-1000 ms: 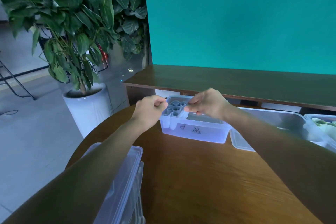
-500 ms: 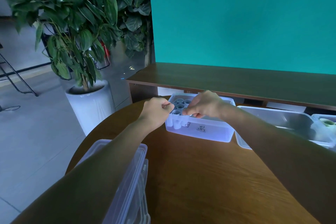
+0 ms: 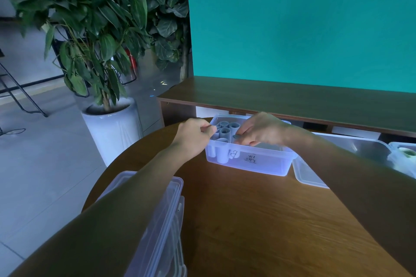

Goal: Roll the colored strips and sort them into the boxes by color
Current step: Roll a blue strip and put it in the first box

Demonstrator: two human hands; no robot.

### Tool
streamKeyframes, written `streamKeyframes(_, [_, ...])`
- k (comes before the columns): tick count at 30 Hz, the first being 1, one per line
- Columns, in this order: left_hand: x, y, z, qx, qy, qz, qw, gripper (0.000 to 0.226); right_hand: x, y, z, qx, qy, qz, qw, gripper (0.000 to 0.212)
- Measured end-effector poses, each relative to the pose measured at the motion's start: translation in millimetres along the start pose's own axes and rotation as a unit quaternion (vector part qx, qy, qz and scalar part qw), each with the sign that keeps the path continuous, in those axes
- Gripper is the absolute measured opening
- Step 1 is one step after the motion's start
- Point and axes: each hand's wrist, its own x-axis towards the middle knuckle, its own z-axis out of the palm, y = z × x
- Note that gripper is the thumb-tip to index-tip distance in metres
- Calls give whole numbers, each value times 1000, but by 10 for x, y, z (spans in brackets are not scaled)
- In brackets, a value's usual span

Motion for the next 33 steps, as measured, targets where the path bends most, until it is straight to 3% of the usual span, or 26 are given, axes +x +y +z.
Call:
streamKeyframes(4, [33, -12, -8, -9, -2, -3, 1000, 28, 4, 80, -98, 0, 31, 18, 999, 28])
streamKeyframes(11, [51, -29, 31, 7, 0, 7, 1000, 27, 41, 126, -102, -98, 105, 36, 989, 31])
streamKeyframes(22, [91, -78, 73, 18, 1, 25, 1000, 23, 196, 59, 86, -43, 102, 28, 993, 26])
streamKeyframes(33, [81, -79, 106, 22, 8, 37, 999, 25, 264, 22, 169, -121, 119, 6, 985, 15])
